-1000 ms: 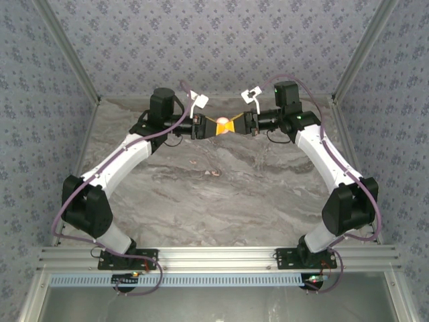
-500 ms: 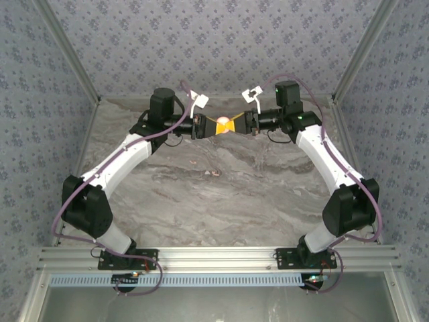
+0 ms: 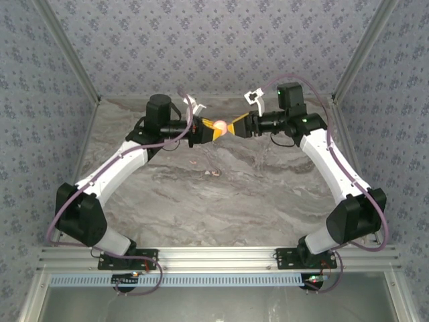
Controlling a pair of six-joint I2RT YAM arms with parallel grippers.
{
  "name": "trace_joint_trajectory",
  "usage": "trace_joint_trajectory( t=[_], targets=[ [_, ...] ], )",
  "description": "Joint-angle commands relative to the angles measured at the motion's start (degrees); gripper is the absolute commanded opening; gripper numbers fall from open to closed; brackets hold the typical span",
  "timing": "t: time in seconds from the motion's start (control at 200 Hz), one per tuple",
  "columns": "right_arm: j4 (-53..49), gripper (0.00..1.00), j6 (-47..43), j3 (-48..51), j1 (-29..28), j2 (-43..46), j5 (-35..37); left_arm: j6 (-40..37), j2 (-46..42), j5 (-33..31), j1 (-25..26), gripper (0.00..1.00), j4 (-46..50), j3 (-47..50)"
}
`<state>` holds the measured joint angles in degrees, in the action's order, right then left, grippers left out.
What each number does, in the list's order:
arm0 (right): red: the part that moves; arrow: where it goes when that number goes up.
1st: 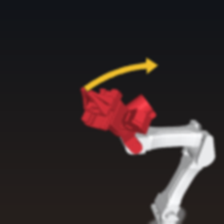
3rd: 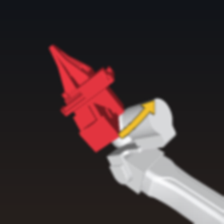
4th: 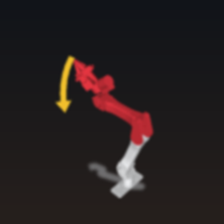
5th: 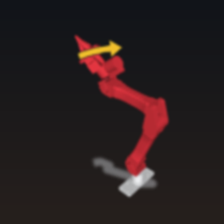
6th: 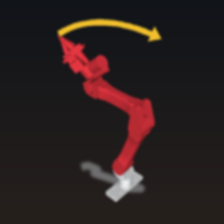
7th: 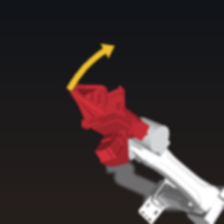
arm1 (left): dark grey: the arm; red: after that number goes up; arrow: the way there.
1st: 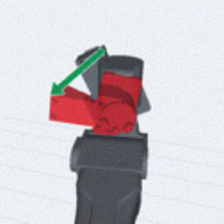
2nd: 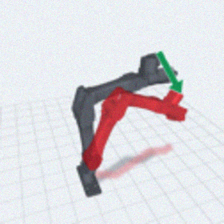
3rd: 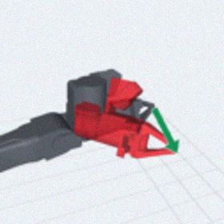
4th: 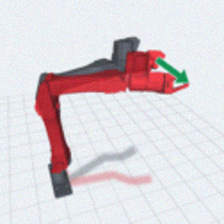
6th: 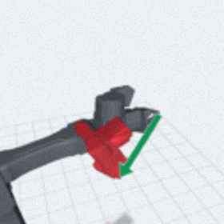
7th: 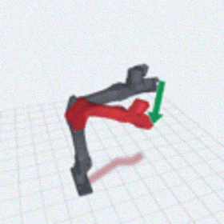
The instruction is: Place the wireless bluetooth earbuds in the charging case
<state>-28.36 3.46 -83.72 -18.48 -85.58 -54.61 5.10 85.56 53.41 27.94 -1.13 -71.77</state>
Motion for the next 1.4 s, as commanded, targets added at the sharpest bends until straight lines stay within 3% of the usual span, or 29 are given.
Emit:
trace_joint_trajectory(
  t=[0.0, 0.27, 0.8, 1.394],
  targets=[
    [-5.2, 0.56, -3.5, -1.6, -1.2, 1.1, 3.3, -11.2, -1.3, 2.6, 0.6, 0.08, -3.6, 0.1],
    [-8.2, 0.6, -6.0, -2.4, -2.9, 1.2, 3.9, -19.7, -1.8, 4.1, 1.6, 0.08, -1.3, 0.6],
    [-6.4, 0.6, -4.1, -3.0, -2.4, 1.2, 8.0, -26.2, -2.7, 6.3, 3.3, 0.09, 6.0, -0.1],
    [-9.8, 0.61, -6.5, -4.2, -3.4, 0.8, 5.6, -23.7, -1.4, 4.7, 3.3, 0.1, 6.3, -1.4]
  ],
)
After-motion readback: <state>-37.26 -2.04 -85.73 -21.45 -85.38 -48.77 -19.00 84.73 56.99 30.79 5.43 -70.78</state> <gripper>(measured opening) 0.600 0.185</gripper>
